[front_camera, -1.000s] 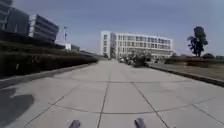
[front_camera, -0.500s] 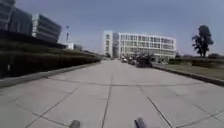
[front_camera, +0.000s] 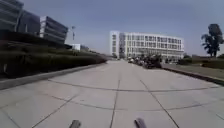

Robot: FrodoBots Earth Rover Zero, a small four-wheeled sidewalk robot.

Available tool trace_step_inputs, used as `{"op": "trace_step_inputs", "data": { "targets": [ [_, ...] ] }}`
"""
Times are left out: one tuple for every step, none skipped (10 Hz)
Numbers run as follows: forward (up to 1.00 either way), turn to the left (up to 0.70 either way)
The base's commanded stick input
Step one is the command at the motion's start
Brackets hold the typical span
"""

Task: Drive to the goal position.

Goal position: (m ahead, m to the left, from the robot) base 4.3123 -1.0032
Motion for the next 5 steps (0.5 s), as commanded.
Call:
{"op": "trace_step_inputs", "data": {
  "targets": [
    [0.70,0.01],
    [0.70,0.12],
    [0.70,0.23],
    [0.70,0.34],
    [0.70,0.31]
  ]
}}
